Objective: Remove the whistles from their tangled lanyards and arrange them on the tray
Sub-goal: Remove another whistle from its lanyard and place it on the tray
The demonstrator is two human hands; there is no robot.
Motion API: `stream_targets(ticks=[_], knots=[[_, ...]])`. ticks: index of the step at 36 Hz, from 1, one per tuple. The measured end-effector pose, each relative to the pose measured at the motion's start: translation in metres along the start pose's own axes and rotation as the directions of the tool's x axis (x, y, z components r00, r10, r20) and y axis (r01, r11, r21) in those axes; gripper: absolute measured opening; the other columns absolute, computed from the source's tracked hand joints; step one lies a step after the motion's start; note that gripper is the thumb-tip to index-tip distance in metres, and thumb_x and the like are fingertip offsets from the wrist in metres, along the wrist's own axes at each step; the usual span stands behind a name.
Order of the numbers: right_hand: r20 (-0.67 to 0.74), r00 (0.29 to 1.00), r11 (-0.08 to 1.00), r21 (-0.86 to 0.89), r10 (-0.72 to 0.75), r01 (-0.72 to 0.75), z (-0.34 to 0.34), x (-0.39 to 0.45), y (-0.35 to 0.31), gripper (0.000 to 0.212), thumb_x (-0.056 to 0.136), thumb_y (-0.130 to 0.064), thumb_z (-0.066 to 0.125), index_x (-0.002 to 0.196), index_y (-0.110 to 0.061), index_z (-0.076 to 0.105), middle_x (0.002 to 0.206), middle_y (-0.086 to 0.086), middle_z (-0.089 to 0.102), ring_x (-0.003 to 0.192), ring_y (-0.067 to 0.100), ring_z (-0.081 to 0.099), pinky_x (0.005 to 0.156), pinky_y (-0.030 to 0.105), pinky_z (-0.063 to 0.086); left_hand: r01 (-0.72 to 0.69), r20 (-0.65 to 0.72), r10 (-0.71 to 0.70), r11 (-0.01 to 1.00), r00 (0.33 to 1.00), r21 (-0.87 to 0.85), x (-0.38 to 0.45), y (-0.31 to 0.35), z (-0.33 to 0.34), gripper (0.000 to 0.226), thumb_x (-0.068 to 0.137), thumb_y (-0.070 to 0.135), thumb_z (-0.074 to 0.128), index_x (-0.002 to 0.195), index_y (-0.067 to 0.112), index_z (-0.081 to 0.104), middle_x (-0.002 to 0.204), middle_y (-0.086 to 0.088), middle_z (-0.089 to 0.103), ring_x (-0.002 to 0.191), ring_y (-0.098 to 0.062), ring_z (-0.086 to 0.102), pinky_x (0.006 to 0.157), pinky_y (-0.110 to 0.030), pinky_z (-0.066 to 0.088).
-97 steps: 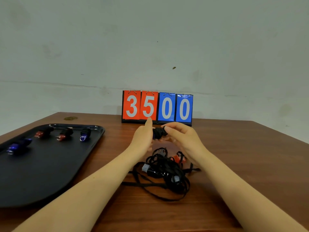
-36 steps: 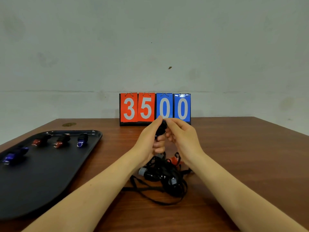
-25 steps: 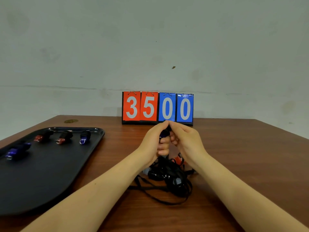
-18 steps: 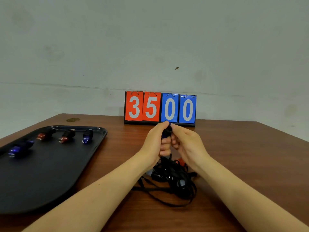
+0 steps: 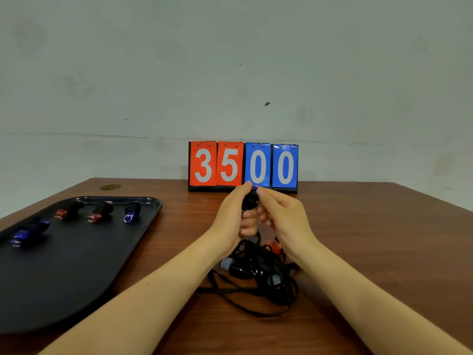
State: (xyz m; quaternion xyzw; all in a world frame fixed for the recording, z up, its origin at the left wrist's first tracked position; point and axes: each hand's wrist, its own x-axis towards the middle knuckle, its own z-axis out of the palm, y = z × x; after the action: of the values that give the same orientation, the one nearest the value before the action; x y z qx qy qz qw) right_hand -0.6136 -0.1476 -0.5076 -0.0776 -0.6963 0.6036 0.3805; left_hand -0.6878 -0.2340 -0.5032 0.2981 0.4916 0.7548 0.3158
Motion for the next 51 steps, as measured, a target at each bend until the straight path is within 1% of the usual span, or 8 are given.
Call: stream_targets(ticks=[12,20,25,29,34,41,47,51], knots=[[0.023,0.998,0.997,0.059,0.057,-0.058,-0.003,0.005,0.008,0.024,0.095,-0.026,0.058,0.086,-0.009,0.073,0.065,0.006,0.059,0.063,0.016,0.054,0.063,0.029,0.046,0.000,0.022,0.002,0.996,1.000,-0.092,0.000,-0.003,0.001,0.047,0.101,0.035,0.039,0.068,0.004,0.053,0.044,0.000,0.035,0.035,-0.008,0.027,0.039,-0.020,0.022],[0.160,0.986,0.990,0.125,0.053,-0.073,-0.004,0.006,0.007,0.030,0.091,-0.024,0.061,0.117,-0.011,0.065,0.082,0.013,0.070,0.078,0.029,0.065,0.084,0.048,0.053,0.052,0.000,-0.053,0.978,0.999,-0.204,0.002,0.003,0.001,0.046,0.100,0.045,0.041,0.112,0.004,0.057,0.053,0.000,0.038,0.042,-0.009,0.033,0.041,-0.020,0.032],[0.155,0.986,0.998,0.016,0.054,-0.057,-0.008,0.008,0.008,0.041,0.082,-0.029,0.070,0.121,-0.017,0.064,0.102,0.013,0.069,0.095,0.026,0.067,0.087,0.040,0.055,0.081,0.053,-0.072,0.978,0.996,-0.193,0.000,0.007,0.000,0.045,0.100,0.047,0.038,0.103,0.008,0.060,0.057,-0.001,0.034,0.045,-0.011,0.029,0.041,-0.021,0.028],[0.135,0.991,0.995,-0.096,-0.008,0.021,-0.010,0.007,0.008,0.020,0.086,-0.030,0.068,0.105,-0.024,0.066,0.100,0.001,0.069,0.099,0.017,0.064,0.084,0.026,0.052,0.121,0.118,-0.107,0.985,0.987,-0.122,-0.001,0.007,-0.002,0.051,0.098,0.055,0.035,0.104,0.011,0.061,0.055,-0.001,0.033,0.046,-0.012,0.029,0.043,-0.022,0.030],[0.087,0.996,0.999,-0.039,-0.011,0.014,-0.010,0.008,0.010,0.012,0.087,-0.025,0.067,0.094,-0.015,0.065,0.068,-0.006,0.067,0.070,0.008,0.064,0.073,0.021,0.051,0.105,0.090,-0.117,0.986,0.989,0.133,0.002,0.005,-0.001,0.075,0.090,0.073,0.023,0.113,0.013,0.062,0.054,-0.002,0.040,0.046,-0.014,0.036,0.048,-0.023,0.035],[-0.004,0.997,0.997,-0.011,0.082,-0.082,-0.009,0.012,0.014,0.025,0.090,-0.029,0.063,0.114,-0.025,0.061,0.108,-0.006,0.066,0.099,0.008,0.063,0.082,0.024,0.052,0.076,-0.097,-0.042,0.923,0.994,0.378,0.015,-0.005,-0.004,0.055,0.097,0.062,0.024,0.117,0.022,0.056,0.081,-0.007,0.056,0.055,-0.013,0.049,0.046,-0.025,0.043],[-0.075,0.985,0.987,-0.023,0.158,-0.160,-0.014,0.012,0.015,0.021,0.091,-0.034,0.062,0.108,-0.023,0.066,0.105,-0.002,0.070,0.098,0.017,0.066,0.092,0.040,0.054,-0.074,-0.175,0.234,0.773,0.956,0.630,0.014,0.001,-0.015,0.022,0.103,0.038,0.035,0.103,0.025,0.053,0.092,0.006,0.055,0.079,-0.010,0.053,0.071,-0.029,0.046],[-0.051,0.983,0.973,-0.140,0.178,-0.183,-0.015,0.008,0.011,0.027,0.090,-0.036,0.062,0.115,-0.024,0.061,0.105,-0.003,0.067,0.095,0.012,0.064,0.081,0.030,0.052,-0.071,-0.132,0.270,0.630,0.954,0.773,0.002,0.003,-0.022,0.030,0.100,0.035,0.042,0.128,0.025,0.049,0.100,0.011,0.053,0.090,-0.008,0.056,0.076,-0.027,0.049]])
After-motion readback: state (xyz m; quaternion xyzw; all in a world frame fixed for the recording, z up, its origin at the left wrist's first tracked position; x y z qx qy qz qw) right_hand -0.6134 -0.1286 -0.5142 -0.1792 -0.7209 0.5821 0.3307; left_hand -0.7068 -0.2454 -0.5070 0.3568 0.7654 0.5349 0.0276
